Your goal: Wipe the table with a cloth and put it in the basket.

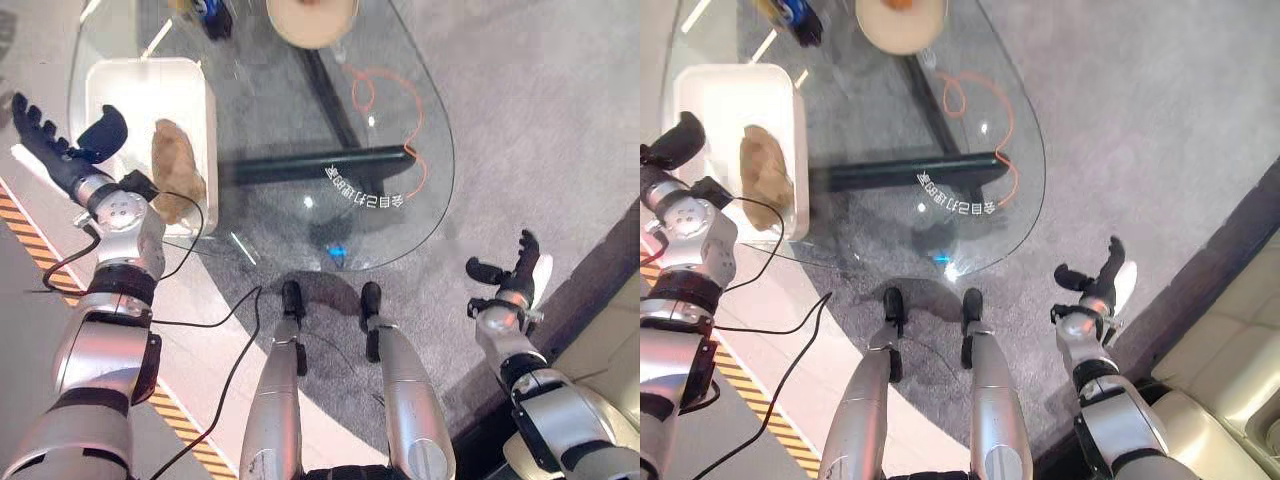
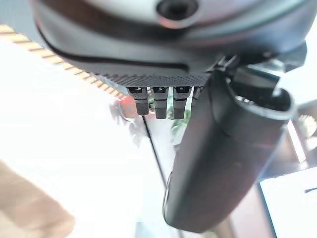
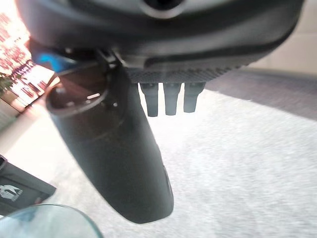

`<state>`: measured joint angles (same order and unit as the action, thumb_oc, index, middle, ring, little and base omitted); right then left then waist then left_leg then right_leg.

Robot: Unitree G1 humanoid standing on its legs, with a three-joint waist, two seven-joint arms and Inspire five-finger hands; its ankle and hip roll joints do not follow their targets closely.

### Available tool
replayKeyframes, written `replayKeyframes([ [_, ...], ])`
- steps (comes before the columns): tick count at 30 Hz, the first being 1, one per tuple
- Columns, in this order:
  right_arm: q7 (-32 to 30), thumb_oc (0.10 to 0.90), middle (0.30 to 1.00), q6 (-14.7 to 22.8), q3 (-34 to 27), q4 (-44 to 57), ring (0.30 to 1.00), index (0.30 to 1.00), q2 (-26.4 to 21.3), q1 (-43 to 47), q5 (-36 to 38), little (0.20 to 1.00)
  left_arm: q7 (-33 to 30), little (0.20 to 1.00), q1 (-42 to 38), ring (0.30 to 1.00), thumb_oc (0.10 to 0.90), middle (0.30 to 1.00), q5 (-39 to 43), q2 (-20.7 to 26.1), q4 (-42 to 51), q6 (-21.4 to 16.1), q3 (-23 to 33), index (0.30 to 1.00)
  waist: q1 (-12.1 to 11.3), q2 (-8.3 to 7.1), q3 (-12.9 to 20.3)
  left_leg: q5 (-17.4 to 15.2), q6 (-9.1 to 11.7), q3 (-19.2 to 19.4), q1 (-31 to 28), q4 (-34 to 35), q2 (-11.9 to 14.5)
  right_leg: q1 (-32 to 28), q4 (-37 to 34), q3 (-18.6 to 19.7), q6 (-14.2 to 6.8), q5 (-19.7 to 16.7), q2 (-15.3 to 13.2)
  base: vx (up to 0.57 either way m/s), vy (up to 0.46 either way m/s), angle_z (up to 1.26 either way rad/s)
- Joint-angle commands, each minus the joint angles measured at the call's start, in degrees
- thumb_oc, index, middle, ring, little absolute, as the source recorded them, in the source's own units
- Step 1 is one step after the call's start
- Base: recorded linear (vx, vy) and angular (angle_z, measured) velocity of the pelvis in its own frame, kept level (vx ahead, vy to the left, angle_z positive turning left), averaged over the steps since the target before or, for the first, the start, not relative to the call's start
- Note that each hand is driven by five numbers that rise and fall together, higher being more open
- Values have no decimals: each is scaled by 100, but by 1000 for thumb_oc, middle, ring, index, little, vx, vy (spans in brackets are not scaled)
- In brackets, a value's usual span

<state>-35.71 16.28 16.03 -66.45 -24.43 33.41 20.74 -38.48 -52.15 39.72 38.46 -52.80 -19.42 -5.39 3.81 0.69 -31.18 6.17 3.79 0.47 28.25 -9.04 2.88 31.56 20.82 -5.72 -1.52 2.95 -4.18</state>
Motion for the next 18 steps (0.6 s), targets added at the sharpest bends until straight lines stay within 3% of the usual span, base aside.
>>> replayKeyframes([
  [1,190,800,900,84,-410,-135,900,900,-191,-547,-34,900,403,900,540,900,800,900,-58,498,274,-638,349,900,-213,90,778,-562,-69,156,-430,1,-472,-543,-673,9,-220,-22,78,51,-21,-7],
  [10,646,800,900,-89,-979,-170,900,900,23,-2126,-673,900,1766,900,2919,900,800,900,-181,-81,678,-382,1298,900,-435,115,2010,-545,-118,74,-2020,1102,-497,-2256,-1683,-71,-410,-118,-87,130,0,2],
  [18,1180,800,900,-591,-1189,-458,900,900,233,-2745,-1166,900,2581,900,4222,900,800,900,-528,-972,-198,-57,1374,900,-498,56,2717,-662,-128,78,-2766,1353,-416,-3081,-2149,-203,-477,-216,-101,144,-2,7],
])
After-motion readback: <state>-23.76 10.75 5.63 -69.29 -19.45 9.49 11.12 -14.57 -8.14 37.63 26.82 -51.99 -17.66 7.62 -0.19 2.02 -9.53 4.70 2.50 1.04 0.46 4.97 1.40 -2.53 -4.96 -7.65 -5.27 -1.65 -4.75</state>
